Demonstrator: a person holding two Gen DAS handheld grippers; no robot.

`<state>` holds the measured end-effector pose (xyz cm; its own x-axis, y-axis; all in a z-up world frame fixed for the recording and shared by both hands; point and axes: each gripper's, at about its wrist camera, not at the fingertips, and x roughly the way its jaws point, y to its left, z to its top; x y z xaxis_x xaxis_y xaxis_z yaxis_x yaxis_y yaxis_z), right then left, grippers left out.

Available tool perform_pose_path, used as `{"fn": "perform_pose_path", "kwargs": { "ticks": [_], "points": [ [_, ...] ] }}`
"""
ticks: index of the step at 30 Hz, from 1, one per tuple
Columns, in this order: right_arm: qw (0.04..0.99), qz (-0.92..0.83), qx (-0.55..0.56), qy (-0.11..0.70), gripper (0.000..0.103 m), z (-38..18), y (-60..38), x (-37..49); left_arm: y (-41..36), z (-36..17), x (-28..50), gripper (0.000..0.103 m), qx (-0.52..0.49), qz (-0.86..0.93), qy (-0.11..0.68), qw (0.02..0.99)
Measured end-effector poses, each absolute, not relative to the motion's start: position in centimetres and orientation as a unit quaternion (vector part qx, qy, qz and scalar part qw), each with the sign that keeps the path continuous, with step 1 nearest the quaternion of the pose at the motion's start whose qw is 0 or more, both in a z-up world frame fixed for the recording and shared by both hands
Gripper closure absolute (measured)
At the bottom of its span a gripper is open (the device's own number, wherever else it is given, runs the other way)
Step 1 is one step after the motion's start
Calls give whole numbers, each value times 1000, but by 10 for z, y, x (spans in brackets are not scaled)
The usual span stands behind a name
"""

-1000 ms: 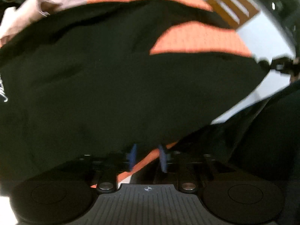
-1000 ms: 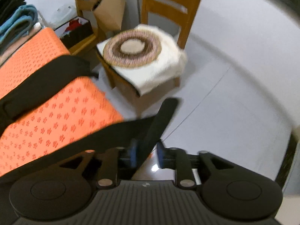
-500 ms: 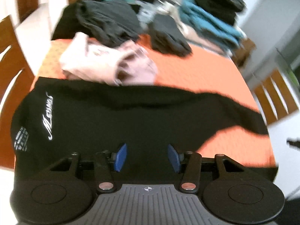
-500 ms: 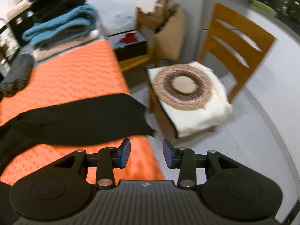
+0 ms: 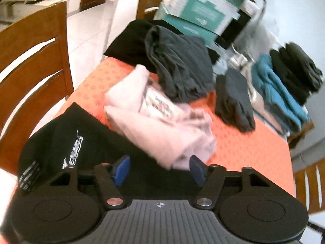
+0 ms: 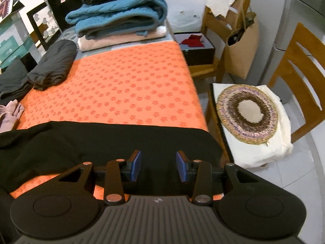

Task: Fold clothes

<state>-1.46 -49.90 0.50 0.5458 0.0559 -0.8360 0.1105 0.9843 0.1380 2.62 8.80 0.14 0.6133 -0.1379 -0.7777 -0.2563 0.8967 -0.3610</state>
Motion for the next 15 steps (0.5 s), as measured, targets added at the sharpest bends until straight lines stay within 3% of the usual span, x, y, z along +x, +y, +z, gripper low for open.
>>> {"fn": "perform_pose_path", "kwargs": {
  "ticks": [4, 10, 11, 15],
  "points": [
    [874, -9, 87, 479, 56, 2, -488, -5, 80, -7, 56, 13, -203, 34, 450, 869],
    [870, -3, 85, 486, 55, -2, -473, 7, 67, -25, 97, 9, -159, 41, 486, 858],
    [869, -3, 84, 487, 55, -3, -471, 9, 66, -29, 100, 10, -155, 45, 491, 856],
    [865, -3, 82, 494, 55, -6, -463, 17, 65, -31, 107, 46, -142, 52, 487, 860]
  ]
}}
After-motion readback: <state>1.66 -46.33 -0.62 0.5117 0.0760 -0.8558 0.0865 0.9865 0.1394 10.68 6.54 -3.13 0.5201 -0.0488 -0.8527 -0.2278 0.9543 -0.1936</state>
